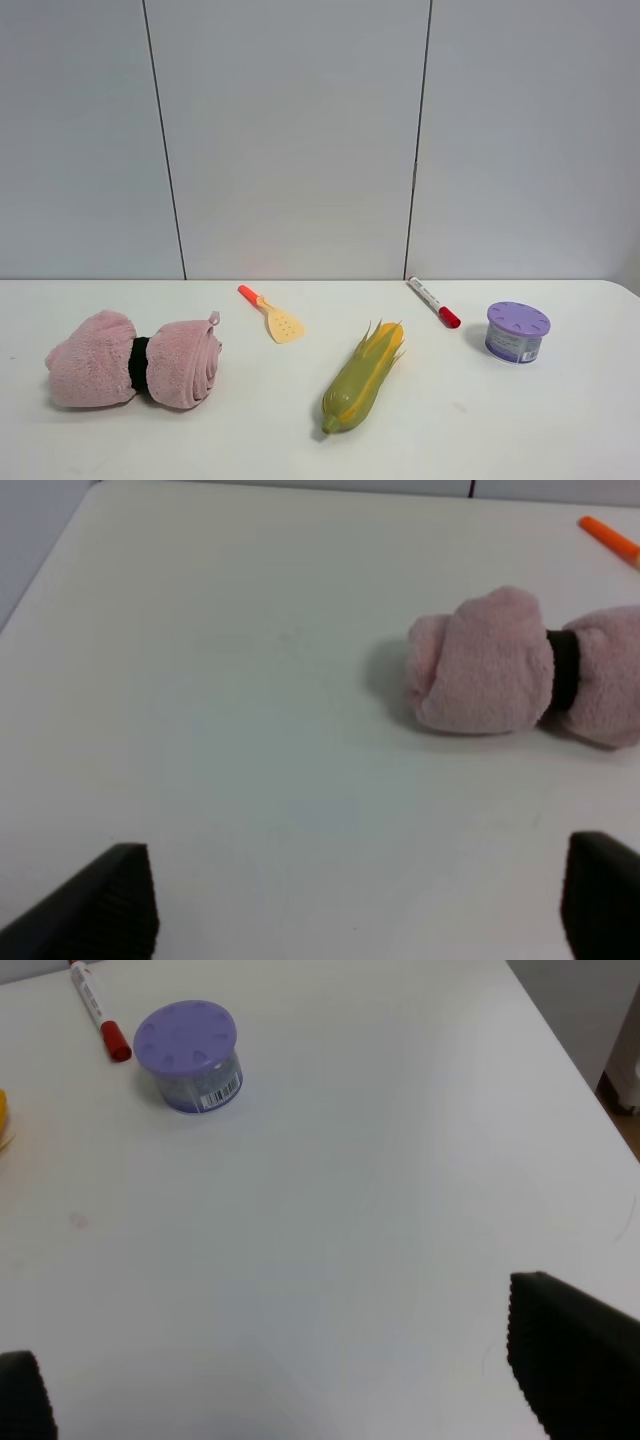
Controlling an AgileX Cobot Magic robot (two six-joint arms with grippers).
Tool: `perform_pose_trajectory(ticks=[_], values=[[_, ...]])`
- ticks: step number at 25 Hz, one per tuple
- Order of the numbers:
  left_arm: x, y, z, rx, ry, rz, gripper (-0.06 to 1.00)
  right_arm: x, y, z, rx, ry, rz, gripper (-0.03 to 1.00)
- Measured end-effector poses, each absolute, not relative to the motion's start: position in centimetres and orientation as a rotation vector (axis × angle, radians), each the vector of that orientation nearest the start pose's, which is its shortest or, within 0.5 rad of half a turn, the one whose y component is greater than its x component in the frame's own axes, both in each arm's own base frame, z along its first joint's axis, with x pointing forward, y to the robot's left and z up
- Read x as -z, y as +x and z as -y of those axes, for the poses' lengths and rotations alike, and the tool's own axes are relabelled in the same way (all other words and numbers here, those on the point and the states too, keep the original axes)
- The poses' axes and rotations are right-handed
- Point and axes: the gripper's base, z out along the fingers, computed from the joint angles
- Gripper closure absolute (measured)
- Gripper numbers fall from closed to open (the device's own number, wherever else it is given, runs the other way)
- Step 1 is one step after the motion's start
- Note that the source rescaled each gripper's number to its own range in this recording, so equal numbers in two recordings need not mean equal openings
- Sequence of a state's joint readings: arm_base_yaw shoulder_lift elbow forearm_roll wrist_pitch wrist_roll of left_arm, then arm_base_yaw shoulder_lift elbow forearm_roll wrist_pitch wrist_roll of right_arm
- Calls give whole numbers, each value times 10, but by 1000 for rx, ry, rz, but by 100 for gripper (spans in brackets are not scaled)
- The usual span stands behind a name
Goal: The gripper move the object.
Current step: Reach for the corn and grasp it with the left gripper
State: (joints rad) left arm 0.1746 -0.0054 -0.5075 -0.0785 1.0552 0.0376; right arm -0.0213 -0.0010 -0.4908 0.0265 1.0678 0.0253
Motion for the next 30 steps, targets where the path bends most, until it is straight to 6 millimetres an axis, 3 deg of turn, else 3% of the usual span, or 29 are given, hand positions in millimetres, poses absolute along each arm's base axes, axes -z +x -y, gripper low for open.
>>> perform_pose_trajectory(ticks=[24,27,30], values=[[-280,-5,9,-11,-133,-2017,12,-274,-4,-2,-34,47,-2059,-3],[-290,-8,14,34,-110,-2019,12,-274,-4,-2,-34,47,-2059,-3],[-316,-9,17,59,-63,-2017,12,-274,-4,-2,-34,47,-2059,-3]])
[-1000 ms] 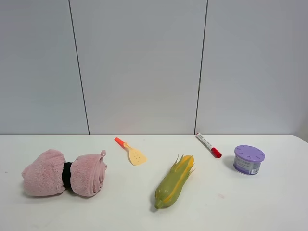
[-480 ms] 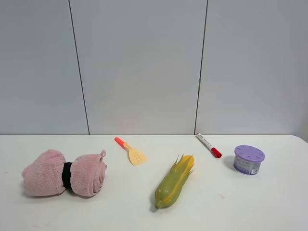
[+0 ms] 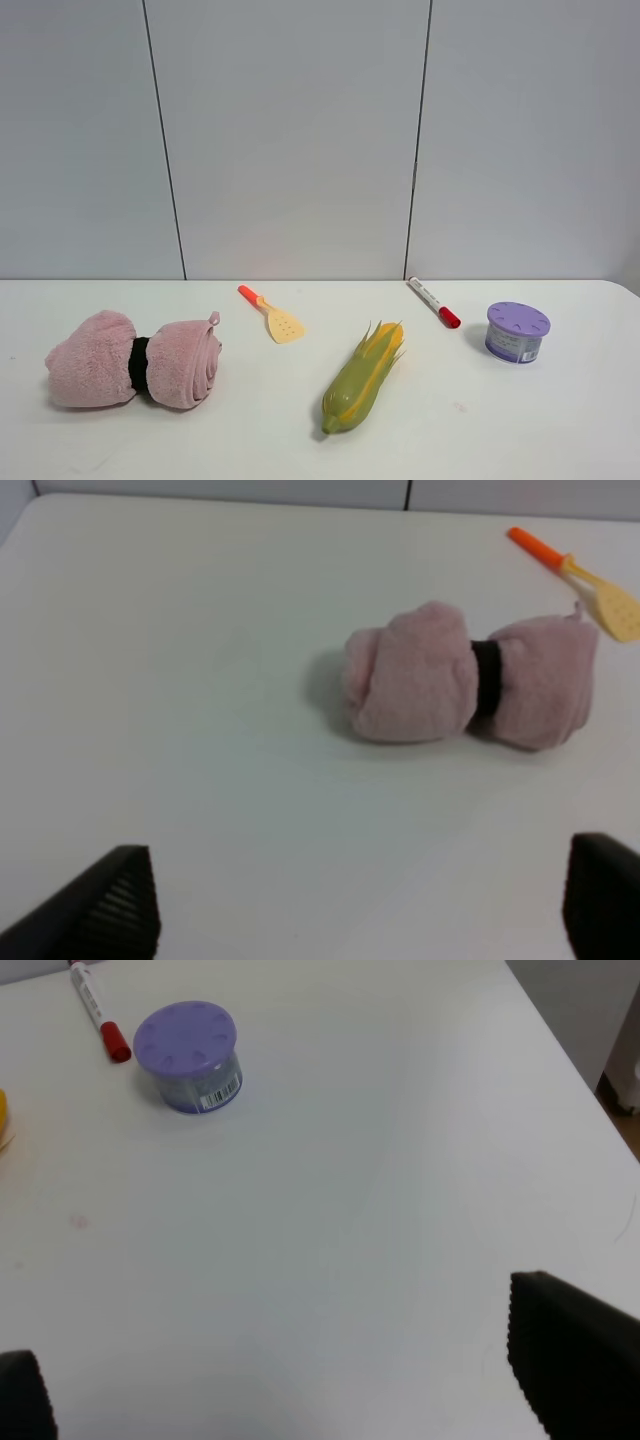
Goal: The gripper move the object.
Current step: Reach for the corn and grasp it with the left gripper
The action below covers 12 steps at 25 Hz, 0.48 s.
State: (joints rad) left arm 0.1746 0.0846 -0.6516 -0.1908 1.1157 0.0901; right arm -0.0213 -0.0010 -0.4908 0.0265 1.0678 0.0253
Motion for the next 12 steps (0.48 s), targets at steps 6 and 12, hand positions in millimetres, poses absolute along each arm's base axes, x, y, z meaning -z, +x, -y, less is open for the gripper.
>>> perform_pose_trajectory(ticks=[6,12], values=[[-394,-5,23,108,5,-1926,12,-274,-4,-2,-34,47,-2059,-3],[-446,30,25,168,103,-1889,12,-274,-4,-2,-34,47,-2059,-3]])
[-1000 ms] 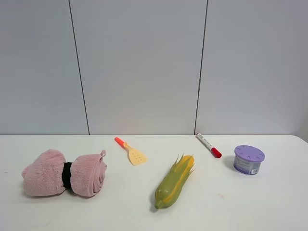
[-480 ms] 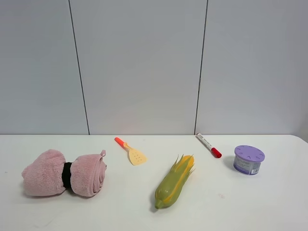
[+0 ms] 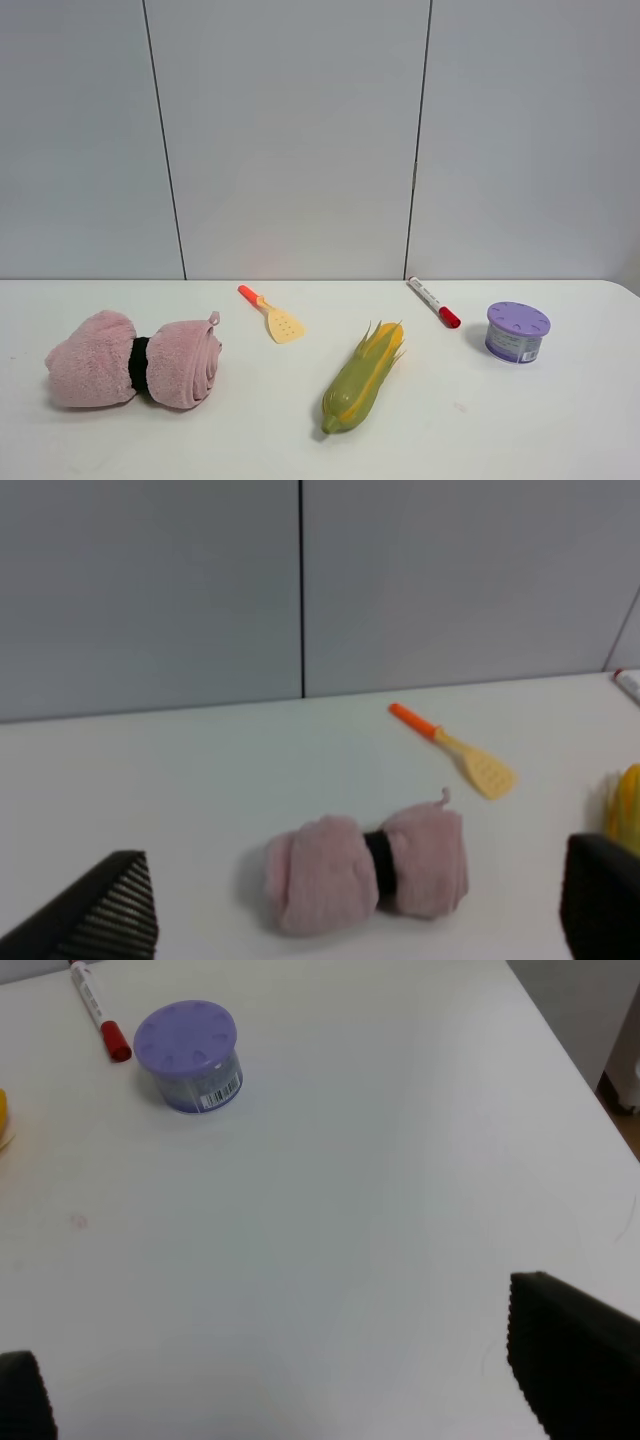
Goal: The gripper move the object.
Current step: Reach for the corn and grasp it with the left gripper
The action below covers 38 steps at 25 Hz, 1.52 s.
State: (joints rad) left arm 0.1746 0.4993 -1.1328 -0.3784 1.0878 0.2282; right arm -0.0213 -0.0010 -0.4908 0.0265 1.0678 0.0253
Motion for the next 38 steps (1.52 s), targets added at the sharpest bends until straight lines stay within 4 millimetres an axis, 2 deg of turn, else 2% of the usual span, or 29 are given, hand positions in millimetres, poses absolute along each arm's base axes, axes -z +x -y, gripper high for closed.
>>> perform_pose_trajectory(ticks=[2,5,11,15,21,28,31,35,38], values=[[-456,48,26,216,140,-1879,12,-274,-4,-2,-34,47,-2059,-3],[-461,78,29,300,207,-1891,12,-274,-4,-2,-34,47,-2059,-3],[-454,140,27,409,304,-1915,12,-274,-4,-2,-34,47,-2059,-3],[-446,174,26,482,338,-1917,12,-274,-4,-2,-34,47,-2059,-3],[-435,206,23,496,391,-1902,12,-274,-4,-2,-34,47,-2059,-3],[-430,212,19,435,415,-1914,12,-274,-4,-2,-34,47,-2059,-3],[-433,224,18,403,390,-1964,12,-274,-4,-2,-34,47,-2059,-3],[-442,252,35,361,429,-2086,12,-274,-4,-2,-34,47,-2059,-3],[-446,273,67,332,485,-2171,12,-274,-4,-2,-34,47,-2059,-3]])
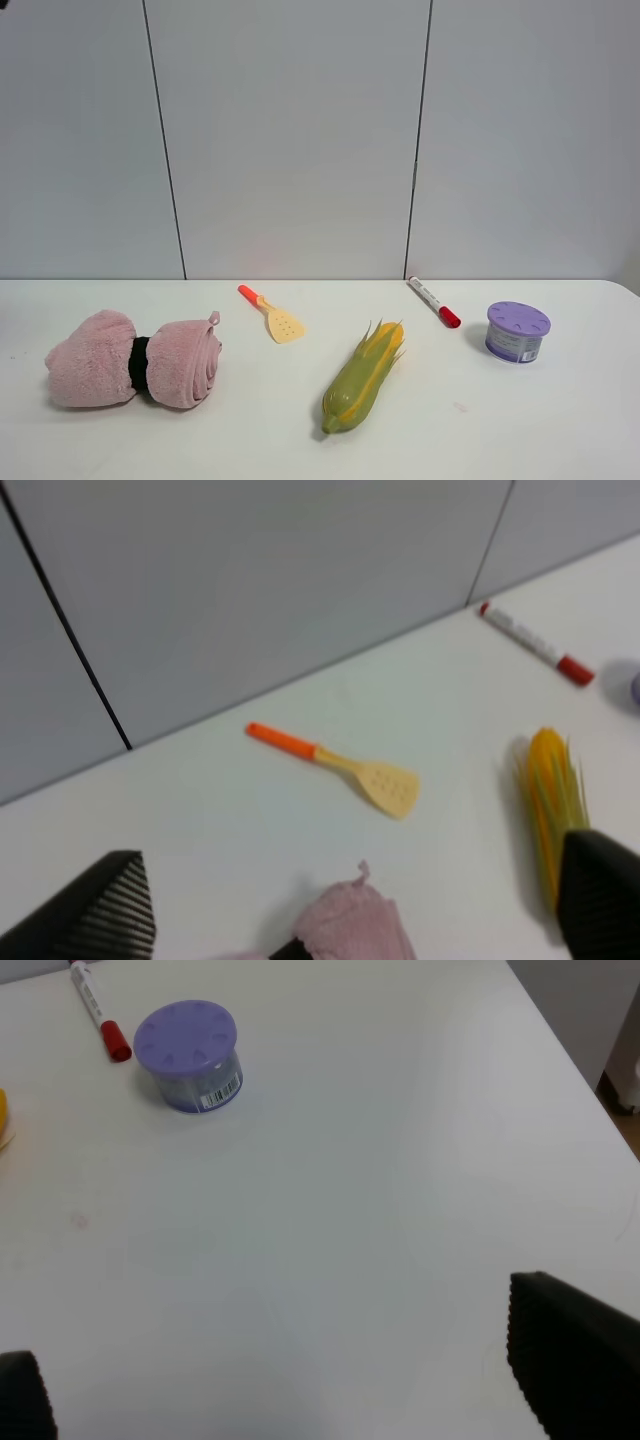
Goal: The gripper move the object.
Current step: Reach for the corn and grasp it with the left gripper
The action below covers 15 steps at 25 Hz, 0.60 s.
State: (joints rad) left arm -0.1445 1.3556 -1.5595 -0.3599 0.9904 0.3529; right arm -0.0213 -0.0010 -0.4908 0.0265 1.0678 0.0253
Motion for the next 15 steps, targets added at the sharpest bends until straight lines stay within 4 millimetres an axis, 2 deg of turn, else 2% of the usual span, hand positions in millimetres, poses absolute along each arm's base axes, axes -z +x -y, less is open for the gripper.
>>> perform_pose_trajectory(ticks=[3,7,12,15], values=[[-436,292,110,300,549,-2275,12,-274,-4,-2,-34,47,-2059,-3],[-406,313,170,248,603,-2434,12,-274,-4,-2,-34,47,-2059,-3],[-358,328,239,264,617,-2576,12,-274,-4,-2,-34,47,-2059,-3],[-324,331,271,256,608,-2657,12,-274,-4,-2,-34,47,-2059,-3]])
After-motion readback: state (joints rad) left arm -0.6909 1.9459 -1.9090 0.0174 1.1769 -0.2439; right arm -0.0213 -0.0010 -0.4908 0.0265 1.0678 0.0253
